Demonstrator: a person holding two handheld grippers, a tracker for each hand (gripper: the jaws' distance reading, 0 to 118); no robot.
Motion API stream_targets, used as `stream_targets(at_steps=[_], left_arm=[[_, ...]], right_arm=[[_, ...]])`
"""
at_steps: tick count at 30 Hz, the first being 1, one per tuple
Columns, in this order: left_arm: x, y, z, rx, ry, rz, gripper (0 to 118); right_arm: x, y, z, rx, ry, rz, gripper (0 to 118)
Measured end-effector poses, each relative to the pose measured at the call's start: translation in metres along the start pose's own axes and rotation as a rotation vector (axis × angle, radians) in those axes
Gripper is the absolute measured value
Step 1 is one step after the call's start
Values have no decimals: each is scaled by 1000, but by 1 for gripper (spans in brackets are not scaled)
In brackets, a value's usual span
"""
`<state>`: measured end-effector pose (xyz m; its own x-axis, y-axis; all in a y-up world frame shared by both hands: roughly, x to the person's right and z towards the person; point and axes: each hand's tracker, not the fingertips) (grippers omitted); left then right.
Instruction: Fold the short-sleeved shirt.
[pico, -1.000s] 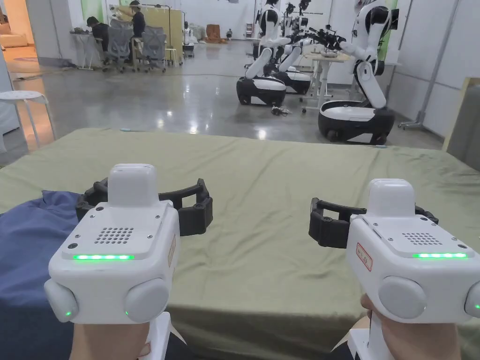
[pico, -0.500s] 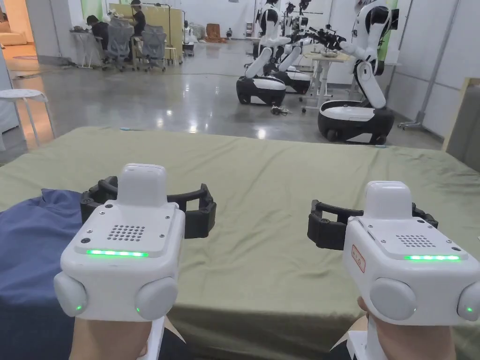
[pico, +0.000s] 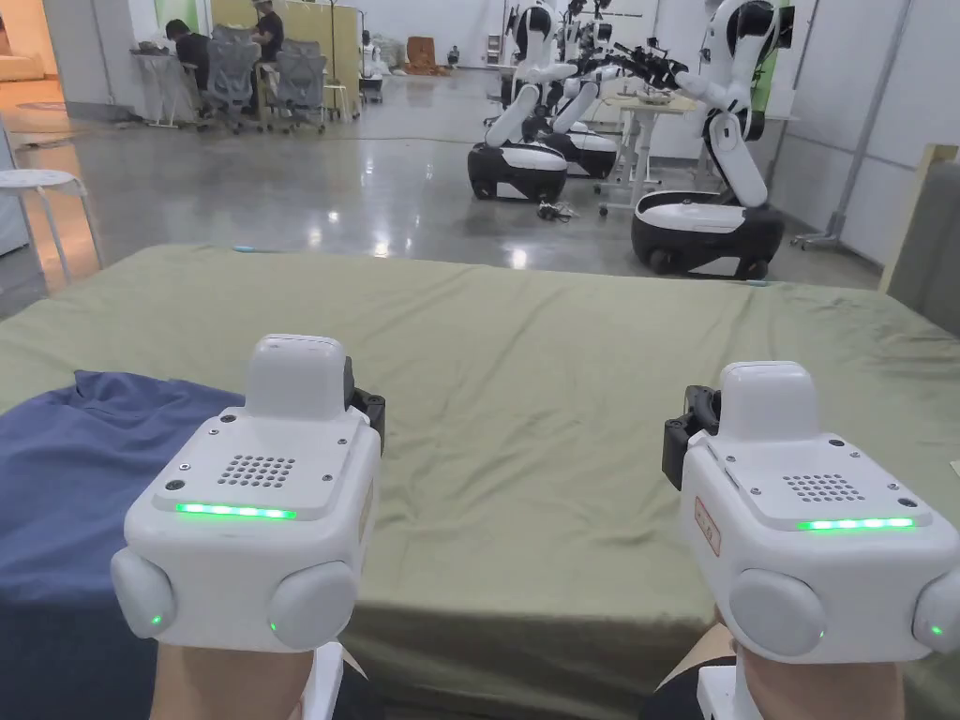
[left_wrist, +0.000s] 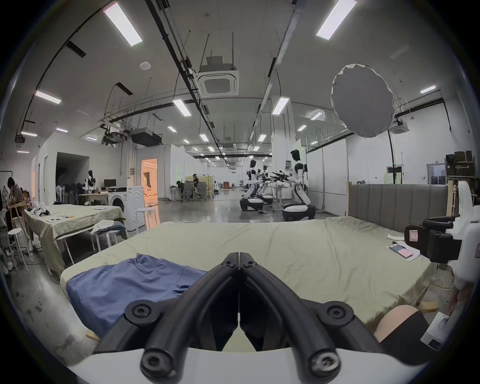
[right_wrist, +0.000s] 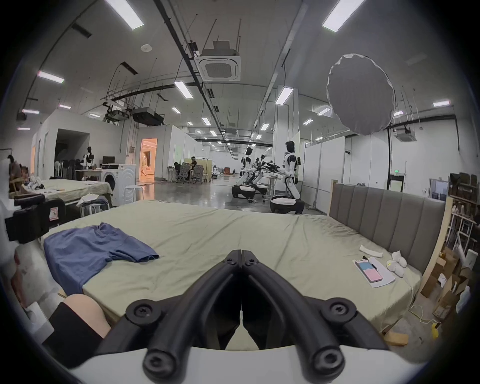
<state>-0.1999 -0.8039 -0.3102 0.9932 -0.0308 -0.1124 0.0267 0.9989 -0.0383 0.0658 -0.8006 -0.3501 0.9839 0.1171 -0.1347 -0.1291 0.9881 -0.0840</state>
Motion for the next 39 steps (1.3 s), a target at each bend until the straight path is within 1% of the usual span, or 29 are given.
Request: stream_targets(at_steps=[5, 8, 12, 16, 19, 20, 22, 24, 26, 29, 32, 35, 39], left_arm=[[0, -2, 1, 2, -21, 0, 0], [0, -2, 2, 11, -8, -31, 0], [-14, -1, 2, 7, 23, -45, 0], [-50, -1, 11, -2, 113, -26, 0], [-84, 1, 31, -34, 194, -33, 0], [-98, 1, 41, -28, 238, -43, 0], [-122, 2, 56, -39, 339, -83, 0], [-148, 3, 70, -58, 411, -89, 0], [-171, 3, 80, -61, 472, -59, 0], [-196, -2, 85, -78, 542, -7, 0], [-208, -12, 78, -104, 560, 3, 0], [-216, -25, 61, -150, 552, 7, 0], [-221, -42, 23, -207, 513, 8, 0]], right_arm=[[0, -1, 1, 8, 18, -21, 0], [-2, 2, 3, 34, 22, -30, 0], [-17, 7, -3, 29, 78, -42, 0], [-55, 13, -17, 32, 179, 1, 0], [-92, 18, -31, 26, 301, 2, 0], [-105, 20, -35, 26, 344, 9, 0], [-132, 25, -43, 35, 399, 23, 0], [-158, 30, -49, 34, 477, -6, 0], [-181, 34, -54, 21, 556, -28, 0], [-209, 39, -58, 19, 636, -14, 0], [-223, 40, -63, 18, 669, 7, 0], [-225, 41, -75, -13, 704, -10, 0], [-219, 36, -97, -33, 687, -17, 0]])
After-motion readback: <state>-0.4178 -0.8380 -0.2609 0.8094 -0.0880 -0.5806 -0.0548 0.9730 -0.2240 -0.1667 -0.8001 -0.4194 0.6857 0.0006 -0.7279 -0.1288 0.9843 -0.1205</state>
